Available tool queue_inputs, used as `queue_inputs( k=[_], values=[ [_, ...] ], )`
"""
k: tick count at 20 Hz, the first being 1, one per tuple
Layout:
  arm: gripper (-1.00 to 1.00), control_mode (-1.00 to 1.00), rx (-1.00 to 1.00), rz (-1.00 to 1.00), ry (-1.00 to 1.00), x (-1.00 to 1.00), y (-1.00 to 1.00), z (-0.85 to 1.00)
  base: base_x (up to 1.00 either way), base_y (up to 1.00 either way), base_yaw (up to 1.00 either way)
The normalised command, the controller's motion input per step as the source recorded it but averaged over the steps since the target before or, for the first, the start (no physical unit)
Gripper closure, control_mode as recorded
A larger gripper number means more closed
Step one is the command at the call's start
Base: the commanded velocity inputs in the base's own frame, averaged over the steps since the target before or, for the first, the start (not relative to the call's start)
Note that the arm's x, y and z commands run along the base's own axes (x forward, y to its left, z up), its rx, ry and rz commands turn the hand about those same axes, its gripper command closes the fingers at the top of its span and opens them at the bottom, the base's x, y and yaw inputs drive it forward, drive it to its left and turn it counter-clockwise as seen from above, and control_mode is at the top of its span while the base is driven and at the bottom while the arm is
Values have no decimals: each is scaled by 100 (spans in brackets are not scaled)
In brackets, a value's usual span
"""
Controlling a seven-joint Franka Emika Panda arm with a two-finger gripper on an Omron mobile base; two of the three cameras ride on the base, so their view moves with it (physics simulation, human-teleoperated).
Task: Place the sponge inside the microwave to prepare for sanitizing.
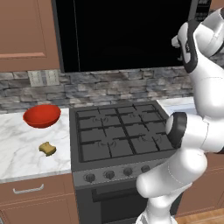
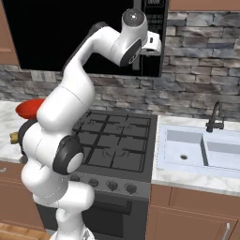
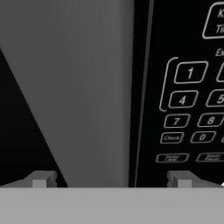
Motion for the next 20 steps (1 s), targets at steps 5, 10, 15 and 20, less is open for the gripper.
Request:
queue_inputs(
  k=[5, 10, 15, 20],
  values=[
    [-100, -100, 0, 1, -4, 20, 0, -4, 0, 0, 0],
    [100, -100, 1, 0, -3, 16, 0, 0, 0, 0, 0],
    [100, -100, 0, 0, 0, 0, 0, 0, 0, 0, 0],
    [100, -100, 0, 0, 0, 0, 0, 0, 0, 0, 0]
  ],
)
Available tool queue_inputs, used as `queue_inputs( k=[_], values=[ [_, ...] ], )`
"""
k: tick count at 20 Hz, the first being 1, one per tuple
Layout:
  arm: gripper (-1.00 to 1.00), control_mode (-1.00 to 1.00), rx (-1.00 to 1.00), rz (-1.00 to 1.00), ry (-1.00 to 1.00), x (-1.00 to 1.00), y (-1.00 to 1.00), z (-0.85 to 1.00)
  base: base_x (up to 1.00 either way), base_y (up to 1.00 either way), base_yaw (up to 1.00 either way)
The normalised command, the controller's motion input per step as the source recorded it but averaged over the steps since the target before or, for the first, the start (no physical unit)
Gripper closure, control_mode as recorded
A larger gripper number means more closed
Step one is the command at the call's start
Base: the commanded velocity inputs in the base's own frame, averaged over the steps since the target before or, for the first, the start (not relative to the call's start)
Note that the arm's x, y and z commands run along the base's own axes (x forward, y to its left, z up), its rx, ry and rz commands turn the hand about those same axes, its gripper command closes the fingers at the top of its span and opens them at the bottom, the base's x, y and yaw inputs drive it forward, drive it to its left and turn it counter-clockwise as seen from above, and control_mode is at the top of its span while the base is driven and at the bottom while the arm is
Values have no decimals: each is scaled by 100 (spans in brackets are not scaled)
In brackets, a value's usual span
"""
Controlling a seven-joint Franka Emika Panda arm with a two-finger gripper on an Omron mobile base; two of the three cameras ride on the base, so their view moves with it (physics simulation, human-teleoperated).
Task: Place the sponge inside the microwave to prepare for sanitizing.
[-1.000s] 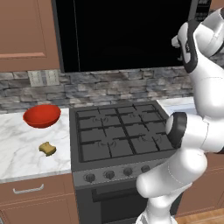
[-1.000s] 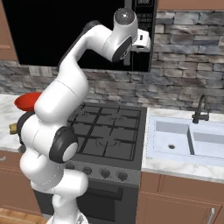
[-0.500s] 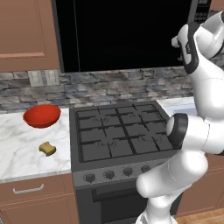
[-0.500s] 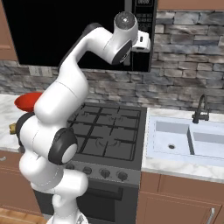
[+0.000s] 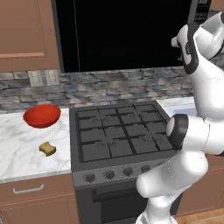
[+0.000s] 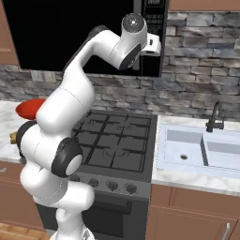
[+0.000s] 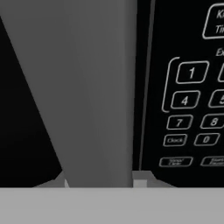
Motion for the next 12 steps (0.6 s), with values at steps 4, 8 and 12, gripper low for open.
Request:
queue_inputs(
  k=[4, 8, 12],
  values=[
    [100, -100, 0, 0, 0, -17, 0, 0, 0, 0, 0],
    [100, -100, 0, 0, -3, -49, 0, 0, 0, 0, 0],
    [100, -100, -4, -3, -10, -75, 0, 0, 0, 0, 0]
  ],
)
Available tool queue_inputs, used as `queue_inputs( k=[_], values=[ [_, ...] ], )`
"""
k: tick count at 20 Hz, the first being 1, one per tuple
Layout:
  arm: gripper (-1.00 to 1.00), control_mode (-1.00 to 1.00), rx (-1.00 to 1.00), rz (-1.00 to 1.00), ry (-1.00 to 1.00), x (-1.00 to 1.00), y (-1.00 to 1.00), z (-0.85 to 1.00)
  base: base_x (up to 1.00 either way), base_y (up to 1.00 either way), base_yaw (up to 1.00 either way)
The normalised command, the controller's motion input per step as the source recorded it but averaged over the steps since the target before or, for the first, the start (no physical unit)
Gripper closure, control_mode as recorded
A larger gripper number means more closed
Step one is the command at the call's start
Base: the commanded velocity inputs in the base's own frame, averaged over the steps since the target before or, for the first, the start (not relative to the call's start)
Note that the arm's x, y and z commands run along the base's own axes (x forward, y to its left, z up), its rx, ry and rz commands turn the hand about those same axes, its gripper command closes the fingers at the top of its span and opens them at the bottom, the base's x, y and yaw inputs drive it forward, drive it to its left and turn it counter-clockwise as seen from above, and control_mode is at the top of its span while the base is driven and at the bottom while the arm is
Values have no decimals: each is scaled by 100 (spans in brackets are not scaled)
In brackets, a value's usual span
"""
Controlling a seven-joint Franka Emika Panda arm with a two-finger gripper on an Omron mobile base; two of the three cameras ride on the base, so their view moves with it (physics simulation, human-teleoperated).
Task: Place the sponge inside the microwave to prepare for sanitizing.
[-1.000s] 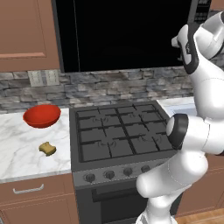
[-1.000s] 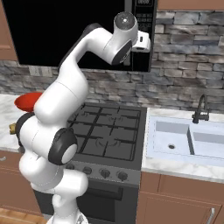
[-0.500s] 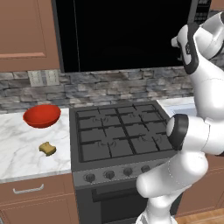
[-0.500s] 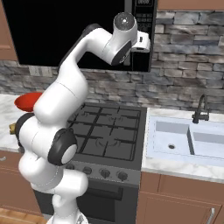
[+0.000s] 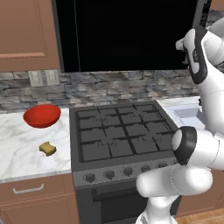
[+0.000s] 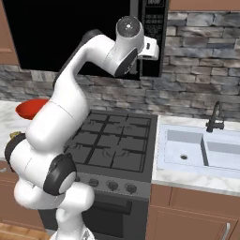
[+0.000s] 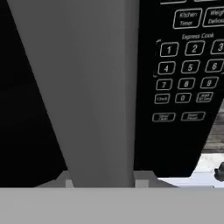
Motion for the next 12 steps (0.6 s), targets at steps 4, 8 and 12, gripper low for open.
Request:
queue_inputs(
  k=[4, 8, 12],
  values=[
    [100, -100, -9, -7, -7, -76, 3, 0, 0, 0, 0],
    [100, -100, -9, -14, -1, -66, 18, 0, 0, 0, 0],
    [100, -100, -2, -16, 0, -75, 11, 0, 0, 0, 0]
  ],
)
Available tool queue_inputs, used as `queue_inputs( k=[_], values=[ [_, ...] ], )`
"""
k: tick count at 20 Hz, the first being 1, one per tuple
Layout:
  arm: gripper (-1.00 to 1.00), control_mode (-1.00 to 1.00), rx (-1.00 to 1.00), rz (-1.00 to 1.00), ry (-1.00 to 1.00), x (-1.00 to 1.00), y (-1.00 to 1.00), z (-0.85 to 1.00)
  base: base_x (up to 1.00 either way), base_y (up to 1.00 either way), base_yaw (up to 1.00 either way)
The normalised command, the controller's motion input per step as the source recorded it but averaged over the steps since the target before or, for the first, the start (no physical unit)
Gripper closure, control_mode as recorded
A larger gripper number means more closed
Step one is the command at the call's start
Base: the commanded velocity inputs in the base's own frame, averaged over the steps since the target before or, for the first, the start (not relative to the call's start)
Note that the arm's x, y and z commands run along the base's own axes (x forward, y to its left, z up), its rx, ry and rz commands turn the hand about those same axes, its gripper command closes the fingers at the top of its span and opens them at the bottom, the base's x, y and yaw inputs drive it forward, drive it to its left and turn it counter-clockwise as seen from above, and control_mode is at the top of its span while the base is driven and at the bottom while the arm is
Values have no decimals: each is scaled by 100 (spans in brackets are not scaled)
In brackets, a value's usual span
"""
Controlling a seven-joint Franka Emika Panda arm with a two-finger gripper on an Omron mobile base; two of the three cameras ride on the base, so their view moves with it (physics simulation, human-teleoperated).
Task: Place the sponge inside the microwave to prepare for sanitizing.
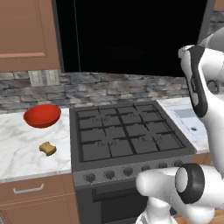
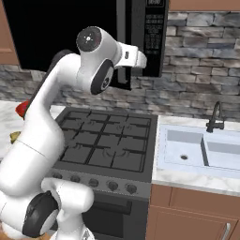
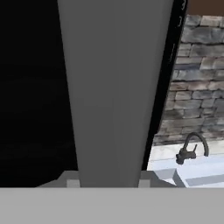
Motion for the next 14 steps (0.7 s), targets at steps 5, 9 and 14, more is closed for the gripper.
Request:
queue_inputs(
  k=[5, 9, 14],
  values=[
    [100, -100, 0, -24, 0, -95, 2, 0, 0, 0, 0],
    [100, -100, 1, -40, -2, -100, 0, 0, 0, 0, 0],
    [100, -100, -1, -44, -3, -100, 9, -7, 0, 0, 0]
  ],
)
